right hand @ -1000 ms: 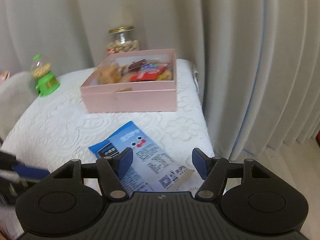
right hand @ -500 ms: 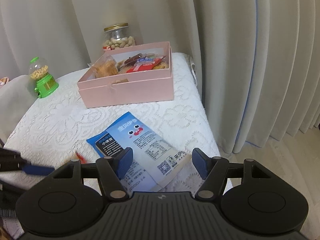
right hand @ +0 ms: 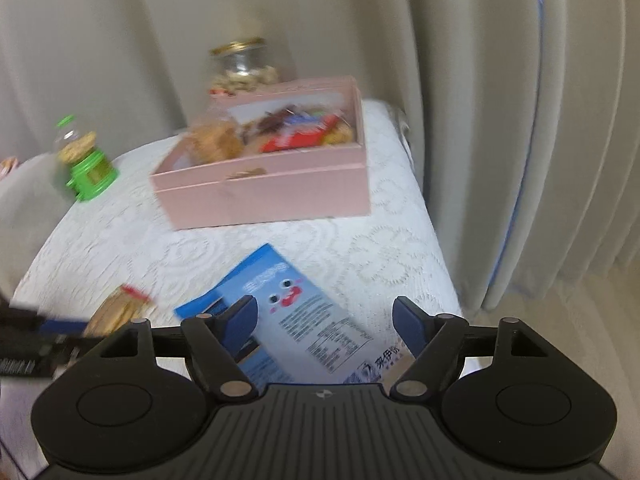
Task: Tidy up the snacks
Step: 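Grasp the blue snack bag with the right gripper while the left holds the bread-stick packet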
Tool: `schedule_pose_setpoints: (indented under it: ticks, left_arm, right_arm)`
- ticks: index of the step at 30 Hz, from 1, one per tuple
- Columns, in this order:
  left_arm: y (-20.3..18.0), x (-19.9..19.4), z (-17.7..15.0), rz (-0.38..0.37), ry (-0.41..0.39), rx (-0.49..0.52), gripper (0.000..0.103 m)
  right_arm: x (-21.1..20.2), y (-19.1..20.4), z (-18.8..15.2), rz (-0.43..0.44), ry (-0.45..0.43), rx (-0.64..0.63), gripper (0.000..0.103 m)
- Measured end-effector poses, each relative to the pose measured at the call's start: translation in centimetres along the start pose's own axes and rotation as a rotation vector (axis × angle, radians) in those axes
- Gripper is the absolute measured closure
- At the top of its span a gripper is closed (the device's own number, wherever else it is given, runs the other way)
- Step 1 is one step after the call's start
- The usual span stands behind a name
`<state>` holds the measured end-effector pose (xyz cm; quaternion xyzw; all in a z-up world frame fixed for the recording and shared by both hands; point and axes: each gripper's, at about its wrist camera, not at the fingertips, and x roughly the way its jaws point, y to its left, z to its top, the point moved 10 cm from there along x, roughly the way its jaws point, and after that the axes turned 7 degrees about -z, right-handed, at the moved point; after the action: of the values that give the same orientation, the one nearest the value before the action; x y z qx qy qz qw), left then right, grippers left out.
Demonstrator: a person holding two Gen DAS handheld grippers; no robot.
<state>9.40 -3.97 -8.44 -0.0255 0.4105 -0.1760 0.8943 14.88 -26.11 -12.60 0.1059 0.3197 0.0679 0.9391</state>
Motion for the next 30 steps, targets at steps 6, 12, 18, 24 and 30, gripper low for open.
schedule_pose_setpoints:
  ticks: [6, 12, 18, 24, 30]
  left_arm:
    - [0.1, 0.3, 0.0, -0.017, -0.009, -0.005, 0.059]
    - [-0.1, 0.9, 0.7, -0.046, -0.019, -0.003, 0.058]
    - [-0.4, 1.6, 1.2, -0.075, -0.047, 0.037, 0.058]
    - [0.0, 0.7, 0.5, -0.071, -0.079, 0.071, 0.062]
    - [3.7, -1.5, -0.4, -0.063, -0.092, -0.046, 0.062]
  right_arm:
    - [-0.4, 1.9, -1.4, 0.144, 0.063, 0.018, 0.024]
    - [-0.6, 3.5, -2.1, 0.141, 0.076, -0.045, 0.020]
    - [-0.2, 4.2, -2.1, 0.169, 0.042, -0.005, 0.007]
    - [0.7, 5.2, -1.6, 0.122, 0.084, -0.043, 0.002]
    - [2.1, 8.0, -1.4, 0.030, 0.084, -0.234, 0.002]
